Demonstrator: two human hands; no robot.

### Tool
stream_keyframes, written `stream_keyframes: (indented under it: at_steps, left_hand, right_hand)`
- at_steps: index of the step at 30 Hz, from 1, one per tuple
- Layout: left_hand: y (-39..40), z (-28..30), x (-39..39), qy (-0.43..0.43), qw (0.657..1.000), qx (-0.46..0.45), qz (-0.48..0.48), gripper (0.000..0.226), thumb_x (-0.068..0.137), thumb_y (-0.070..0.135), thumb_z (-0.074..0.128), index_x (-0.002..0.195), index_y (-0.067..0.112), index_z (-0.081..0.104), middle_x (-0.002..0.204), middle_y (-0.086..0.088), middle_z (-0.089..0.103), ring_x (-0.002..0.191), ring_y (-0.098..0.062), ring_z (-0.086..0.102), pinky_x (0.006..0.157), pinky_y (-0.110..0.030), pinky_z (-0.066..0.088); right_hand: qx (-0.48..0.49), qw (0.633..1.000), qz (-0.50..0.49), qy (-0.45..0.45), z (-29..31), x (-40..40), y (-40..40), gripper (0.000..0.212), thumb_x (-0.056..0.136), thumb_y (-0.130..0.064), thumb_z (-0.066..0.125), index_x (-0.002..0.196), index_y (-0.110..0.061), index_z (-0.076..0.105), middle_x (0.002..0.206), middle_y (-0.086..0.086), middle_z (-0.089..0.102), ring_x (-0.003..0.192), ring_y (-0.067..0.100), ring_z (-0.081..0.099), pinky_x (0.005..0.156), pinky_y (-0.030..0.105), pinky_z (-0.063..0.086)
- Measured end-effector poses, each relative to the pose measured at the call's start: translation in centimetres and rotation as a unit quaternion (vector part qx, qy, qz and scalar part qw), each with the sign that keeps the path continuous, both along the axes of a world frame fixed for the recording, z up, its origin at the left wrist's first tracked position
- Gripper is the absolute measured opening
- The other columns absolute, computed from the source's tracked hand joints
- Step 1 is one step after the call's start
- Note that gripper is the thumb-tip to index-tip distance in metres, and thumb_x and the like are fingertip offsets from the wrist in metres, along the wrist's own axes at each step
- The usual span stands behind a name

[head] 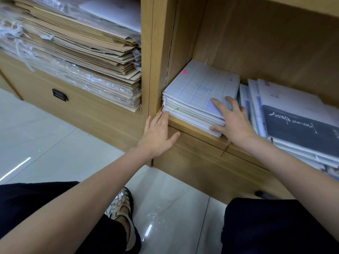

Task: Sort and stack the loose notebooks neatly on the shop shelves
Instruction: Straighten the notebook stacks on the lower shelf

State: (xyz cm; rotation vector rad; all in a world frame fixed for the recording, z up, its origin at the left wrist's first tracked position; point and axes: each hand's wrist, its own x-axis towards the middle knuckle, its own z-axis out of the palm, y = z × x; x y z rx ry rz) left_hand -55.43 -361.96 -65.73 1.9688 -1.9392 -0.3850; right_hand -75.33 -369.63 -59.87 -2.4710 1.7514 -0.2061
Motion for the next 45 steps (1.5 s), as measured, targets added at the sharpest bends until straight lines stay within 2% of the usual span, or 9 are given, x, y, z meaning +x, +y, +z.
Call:
stream_keyframes:
  at_steps: [4,9,13,17,20,25,36,41,45]
  left_hand:
    - [-0.3,0.7,-1.3,0.182,0.982,-0.003,0.051,0.076,0.091,0.028,0.055,0.148,0.008,0.009,0.154,-0.004,0.019,0.142,-0.016,0.003,0.114,-0.032,0.011]
    - [0.2,1.2,-2.1,0.242,0.968,-0.020,0.065,0.073,0.090,0.020,0.054,0.149,0.010,0.012,0.157,-0.004,0.012,0.144,-0.017,0.009,0.113,-0.025,0.006]
    - [-0.1,0.6,-1.7,0.119,0.990,0.020,0.073,0.071,0.090,0.029,0.051,0.149,0.016,0.013,0.157,0.000,0.012,0.145,-0.018,-0.004,0.114,-0.042,-0.012]
    - [-0.6,0.5,-1.2,0.143,0.987,0.041,0.062,0.078,0.093,0.034,0.050,0.150,0.017,0.000,0.158,-0.002,0.001,0.142,-0.017,-0.019,0.115,-0.041,-0.011]
    - [-0.6,0.4,-1.5,0.069,0.994,0.054,0.071,0.080,0.092,0.040,0.048,0.150,0.020,-0.002,0.158,0.006,-0.003,0.143,-0.019,-0.015,0.115,-0.043,-0.004]
    - [-1.1,0.3,-1.3,0.030,0.994,0.066,0.087,0.085,0.087,0.041,0.053,0.149,0.026,-0.003,0.157,0.013,-0.003,0.135,-0.021,0.015,0.104,-0.037,0.020]
    - [-1.4,0.3,-1.0,0.043,0.994,0.054,0.079,0.086,0.088,0.036,0.054,0.149,0.024,-0.005,0.157,0.011,-0.001,0.131,-0.022,0.020,0.100,-0.034,0.022]
    - [-0.8,0.4,-1.1,0.018,0.996,-0.003,0.092,0.082,0.088,0.032,0.055,0.150,0.018,0.003,0.158,0.003,-0.002,0.133,-0.025,0.015,0.105,-0.036,0.022]
    - [-0.7,0.7,-1.4,0.037,0.998,-0.011,0.058,0.083,0.086,0.030,0.055,0.150,0.022,0.003,0.157,0.009,-0.009,0.135,-0.017,0.010,0.105,-0.035,0.020]
  right_hand:
    - [0.051,0.993,-0.024,-0.105,0.4,0.0,0.7,0.084,0.082,-0.022,0.071,0.148,-0.031,0.020,0.157,0.005,-0.001,0.141,0.031,0.019,0.112,0.037,0.025]
    - [0.108,0.981,-0.058,-0.152,0.6,0.6,1.1,0.090,0.079,-0.021,0.075,0.148,-0.034,0.017,0.157,0.010,-0.009,0.142,0.030,0.019,0.111,0.033,0.024]
    - [0.117,0.981,-0.067,-0.138,0.4,0.8,1.2,0.093,0.082,-0.014,0.072,0.148,-0.037,0.011,0.154,0.015,0.007,0.134,0.034,0.032,0.104,0.037,0.034]
    - [0.108,0.983,-0.068,-0.134,0.2,0.8,1.1,0.094,0.082,-0.007,0.070,0.148,-0.039,0.010,0.138,0.021,0.037,0.107,0.031,0.050,0.083,0.030,0.041]
    - [0.108,0.977,-0.078,-0.165,0.0,0.8,1.1,0.094,0.081,-0.005,0.071,0.147,-0.039,0.013,0.130,0.019,0.044,0.087,0.023,0.048,0.074,0.024,0.038]
    - [0.080,0.970,-0.088,-0.212,-0.5,0.8,1.3,0.094,0.077,-0.007,0.075,0.146,-0.036,0.018,0.134,0.015,0.046,0.104,0.030,0.058,0.086,0.032,0.045]
    - [0.074,0.964,-0.088,-0.240,-0.5,1.0,1.5,0.092,0.077,-0.008,0.075,0.146,-0.032,0.020,0.128,0.015,0.049,0.113,0.030,0.052,0.093,0.035,0.043]
    - [0.097,0.968,-0.070,-0.222,0.0,0.4,0.7,0.090,0.077,-0.015,0.076,0.146,-0.030,0.020,0.137,0.014,0.045,0.123,0.029,0.044,0.098,0.033,0.038]
    - [0.079,0.971,-0.065,-0.216,0.2,0.2,0.7,0.085,0.079,-0.017,0.074,0.146,-0.029,0.023,0.141,0.012,0.043,0.126,0.028,0.043,0.099,0.030,0.037]
